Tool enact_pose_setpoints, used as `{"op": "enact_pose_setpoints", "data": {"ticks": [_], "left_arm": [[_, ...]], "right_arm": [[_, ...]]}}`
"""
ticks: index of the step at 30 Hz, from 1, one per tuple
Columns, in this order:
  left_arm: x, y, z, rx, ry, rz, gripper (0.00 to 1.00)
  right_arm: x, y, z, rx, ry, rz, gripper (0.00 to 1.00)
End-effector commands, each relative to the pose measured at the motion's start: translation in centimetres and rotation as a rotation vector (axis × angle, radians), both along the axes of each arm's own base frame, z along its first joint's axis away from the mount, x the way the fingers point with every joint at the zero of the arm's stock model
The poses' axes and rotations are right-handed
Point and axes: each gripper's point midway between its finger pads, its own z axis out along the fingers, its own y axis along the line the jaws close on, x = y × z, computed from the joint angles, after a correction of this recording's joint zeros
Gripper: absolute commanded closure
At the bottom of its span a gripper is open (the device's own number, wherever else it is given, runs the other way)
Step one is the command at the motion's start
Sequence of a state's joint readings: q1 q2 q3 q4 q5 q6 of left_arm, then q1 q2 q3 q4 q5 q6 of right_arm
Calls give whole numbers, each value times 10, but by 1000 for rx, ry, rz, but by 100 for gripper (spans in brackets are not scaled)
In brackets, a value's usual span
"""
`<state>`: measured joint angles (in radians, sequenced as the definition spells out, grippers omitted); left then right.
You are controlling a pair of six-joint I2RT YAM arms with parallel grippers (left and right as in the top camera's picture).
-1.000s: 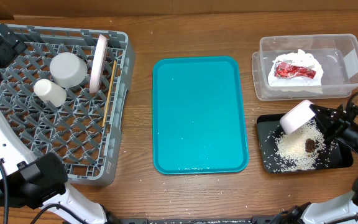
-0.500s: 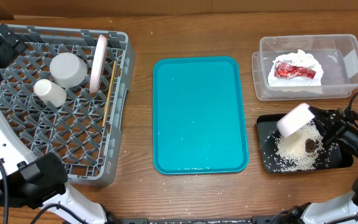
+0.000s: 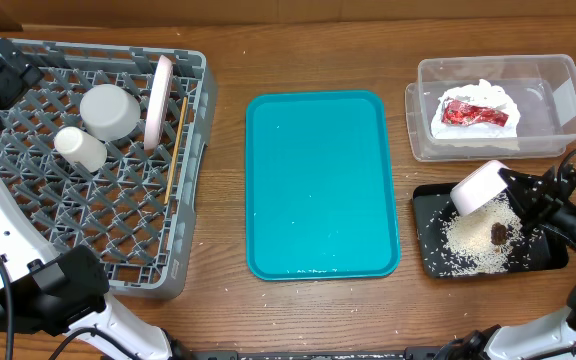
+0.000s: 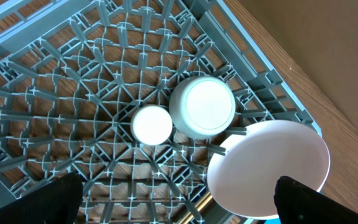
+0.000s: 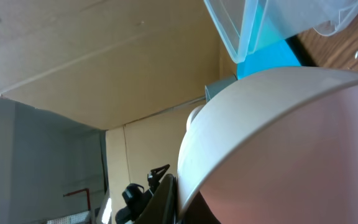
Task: Sort waste into correct bins and load items into the dishwasher
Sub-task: 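Tilt the saucer with the right gripper to dump rice onto the black tray, then carry the emptied saucer back and set it on the teal tray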
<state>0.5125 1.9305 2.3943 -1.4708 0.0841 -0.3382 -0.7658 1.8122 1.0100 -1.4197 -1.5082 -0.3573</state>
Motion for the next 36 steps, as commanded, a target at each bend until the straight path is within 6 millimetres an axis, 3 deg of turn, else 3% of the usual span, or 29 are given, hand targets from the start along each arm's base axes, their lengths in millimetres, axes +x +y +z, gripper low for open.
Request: {"op": "enact_pose_setpoints", "data": {"ticks": [1,2,13,18,26,32,34,36], "left_arm": [[0,2,1,7,-1,10,0],[0,2,1,7,-1,10,0],[0,2,1,7,-1,10,0],[0,2,1,7,-1,10,0],[0,2,1,7,-2,10,0],[0,2,1,7,-1,10,0],[0,2,1,7,-1,10,0],[0,2,1,7,-2,10,0]], "right_arm": [[-1,2,14,12,-22,-13,96],[0,1,23,-44,-110,-29,96],[0,7,42,-53,-76,18,96],[-1,17,65,-129,-81,86,96],[-1,15,121,-364,-24,131,96],[-4,-19,126,-781,289,-27,96],[-5,-7,137,-877,284,-27,96],[0,20,149,-923,195,32,96]]}}
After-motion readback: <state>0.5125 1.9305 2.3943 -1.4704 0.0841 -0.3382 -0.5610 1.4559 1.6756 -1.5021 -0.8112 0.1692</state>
